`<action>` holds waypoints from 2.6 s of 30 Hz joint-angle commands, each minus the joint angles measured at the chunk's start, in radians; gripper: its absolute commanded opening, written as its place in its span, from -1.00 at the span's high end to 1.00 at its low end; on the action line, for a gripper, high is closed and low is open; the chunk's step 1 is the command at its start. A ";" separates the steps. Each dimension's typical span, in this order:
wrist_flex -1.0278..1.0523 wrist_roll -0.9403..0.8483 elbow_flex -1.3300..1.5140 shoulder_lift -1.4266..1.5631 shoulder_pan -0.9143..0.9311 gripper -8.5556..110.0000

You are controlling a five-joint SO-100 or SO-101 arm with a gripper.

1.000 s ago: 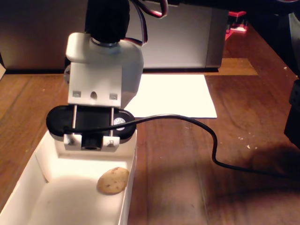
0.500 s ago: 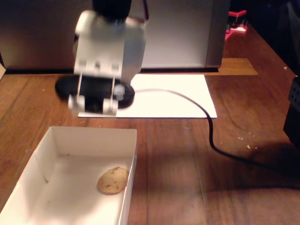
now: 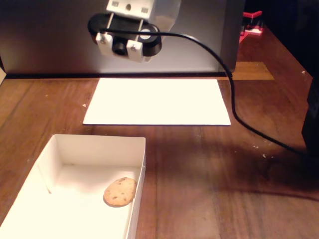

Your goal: Grasp a mini cookies block and put it in the white box.

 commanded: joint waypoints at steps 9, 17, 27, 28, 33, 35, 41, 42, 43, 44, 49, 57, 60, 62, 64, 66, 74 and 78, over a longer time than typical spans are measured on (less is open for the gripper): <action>-0.031 -0.037 0.258 0.399 -0.055 0.86; -0.276 -0.043 0.765 0.667 -0.044 0.86; -0.393 -0.064 1.002 0.801 -0.025 0.86; -0.411 -0.066 1.040 0.819 -0.020 0.86; -0.449 -0.055 1.190 0.851 -0.031 0.85; -0.446 0.012 1.233 0.871 -0.044 0.85; -0.463 0.058 1.374 1.000 -0.051 0.86; -0.465 0.046 1.387 1.014 -0.051 0.86; -0.465 0.043 1.396 1.026 -0.051 0.86; -0.468 0.037 1.404 1.040 -0.048 0.86; -0.580 0.026 1.485 1.088 -0.011 0.86; -0.723 -0.046 1.809 1.365 -0.048 0.86; -0.712 -0.037 1.835 1.364 -0.080 0.86; -0.701 -0.037 1.858 1.394 -0.110 0.86; -0.698 -0.031 1.885 1.427 -0.137 0.86; -0.695 -0.017 1.911 1.459 -0.150 0.86; -0.672 -0.002 2.054 1.683 -0.143 0.86; -0.624 -0.002 2.105 1.790 -0.110 0.86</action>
